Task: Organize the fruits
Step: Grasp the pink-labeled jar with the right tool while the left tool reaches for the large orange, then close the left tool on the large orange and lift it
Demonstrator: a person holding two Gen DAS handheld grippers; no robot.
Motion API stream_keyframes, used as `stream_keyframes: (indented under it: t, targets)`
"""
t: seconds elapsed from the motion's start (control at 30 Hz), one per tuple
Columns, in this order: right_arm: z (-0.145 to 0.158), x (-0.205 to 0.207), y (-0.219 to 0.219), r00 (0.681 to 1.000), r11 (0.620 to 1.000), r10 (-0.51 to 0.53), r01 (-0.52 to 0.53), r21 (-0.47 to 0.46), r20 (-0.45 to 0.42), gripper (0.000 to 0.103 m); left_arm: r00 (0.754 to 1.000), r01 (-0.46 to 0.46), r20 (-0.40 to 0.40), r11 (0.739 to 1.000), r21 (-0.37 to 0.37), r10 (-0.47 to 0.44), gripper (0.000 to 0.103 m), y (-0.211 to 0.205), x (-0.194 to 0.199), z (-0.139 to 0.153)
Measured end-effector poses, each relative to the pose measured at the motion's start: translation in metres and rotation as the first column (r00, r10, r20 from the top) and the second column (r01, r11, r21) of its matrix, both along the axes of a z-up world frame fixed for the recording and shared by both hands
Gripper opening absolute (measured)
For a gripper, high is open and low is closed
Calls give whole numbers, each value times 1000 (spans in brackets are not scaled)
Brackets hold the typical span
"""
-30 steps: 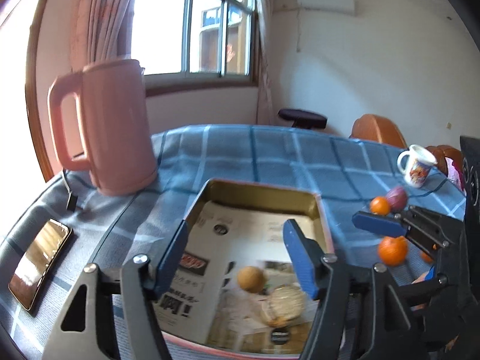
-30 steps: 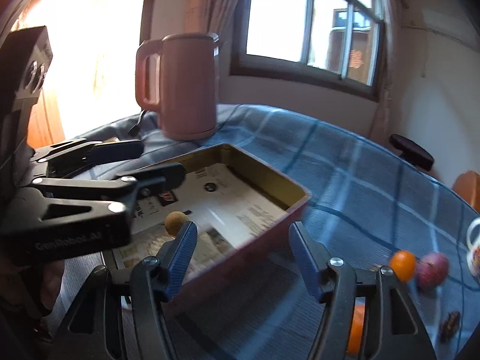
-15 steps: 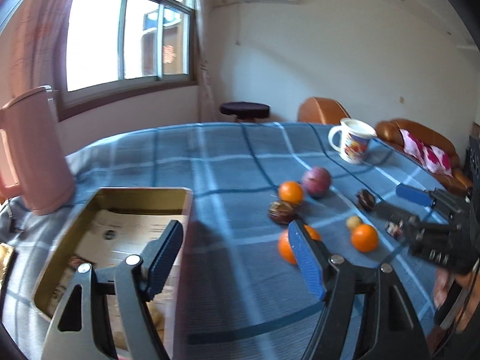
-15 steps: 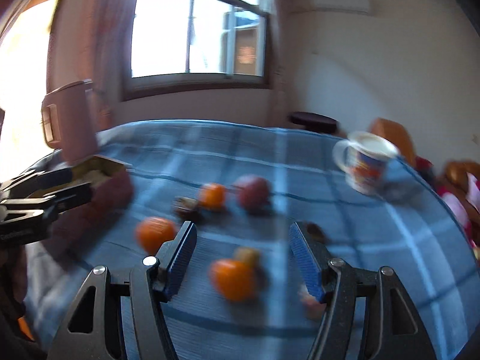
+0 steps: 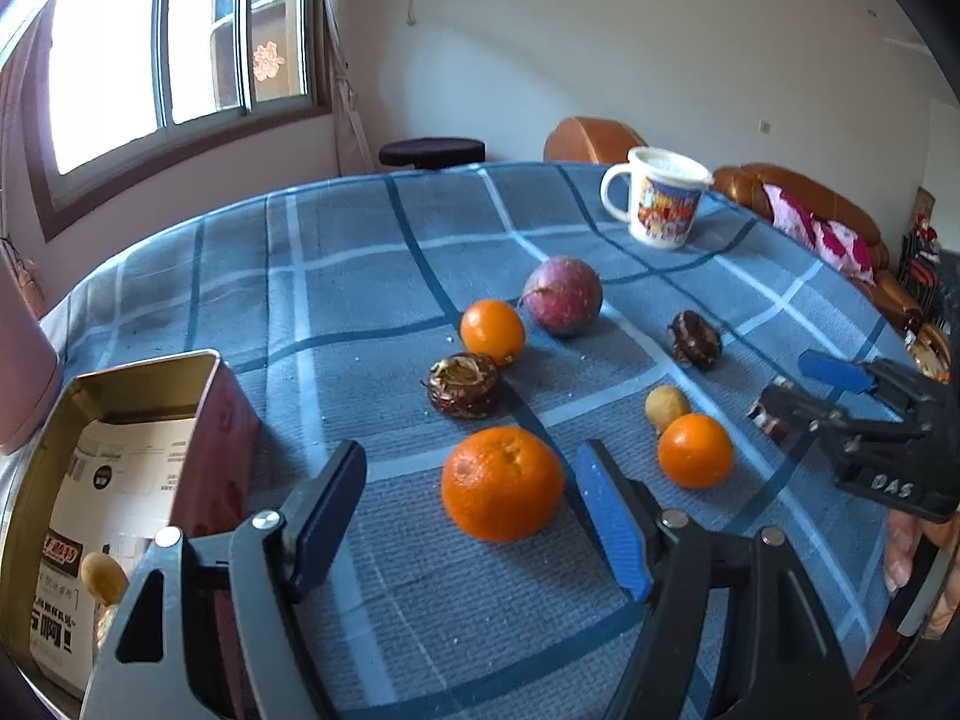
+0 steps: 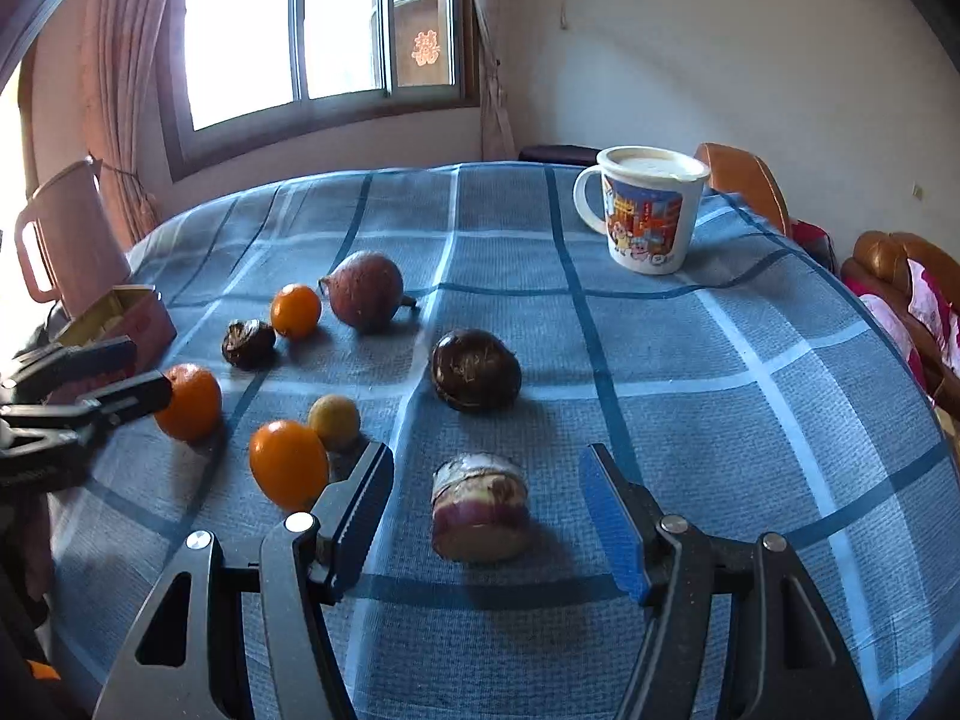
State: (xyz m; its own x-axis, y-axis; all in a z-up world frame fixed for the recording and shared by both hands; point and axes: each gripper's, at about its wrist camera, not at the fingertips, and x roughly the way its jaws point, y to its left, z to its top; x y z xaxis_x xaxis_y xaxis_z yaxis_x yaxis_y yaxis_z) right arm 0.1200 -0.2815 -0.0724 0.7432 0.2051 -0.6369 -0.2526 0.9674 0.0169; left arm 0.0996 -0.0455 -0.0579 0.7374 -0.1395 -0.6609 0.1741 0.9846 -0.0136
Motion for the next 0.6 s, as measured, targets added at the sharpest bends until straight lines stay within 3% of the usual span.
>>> stream_keyframes:
  t: [0.1,0.2,0.43,0.5,0.57,0.6]
  targets:
    - [-3,5,-4,999,999,15,-14,29,-40,64,999,22,-47,1000,-10,-22,75,-3,8,-5]
    - [-9,13,-5,994,998,33,-28,53,-102,50,997,28,-76,999,-15,-29,75,-4,13,-9]
    - [-17,20,2,985,997,74,-69,38,-158,47,983,48,-172,997,-54,-56,73,-5,29,-22]
    - [-16,20,3,985,997,75,-70,31,-158,43,982,48,-181,997,-68,-59,68,-4,30,-23]
    - [-16,20,3,985,997,72,-68,28,-155,37,982,51,-175,995,-84,-65,51,-3,29,-22]
    - [-16,20,3,985,997,78,-75,31,-153,37,982,59,-174,994,-90,-74,51,-3,29,-21]
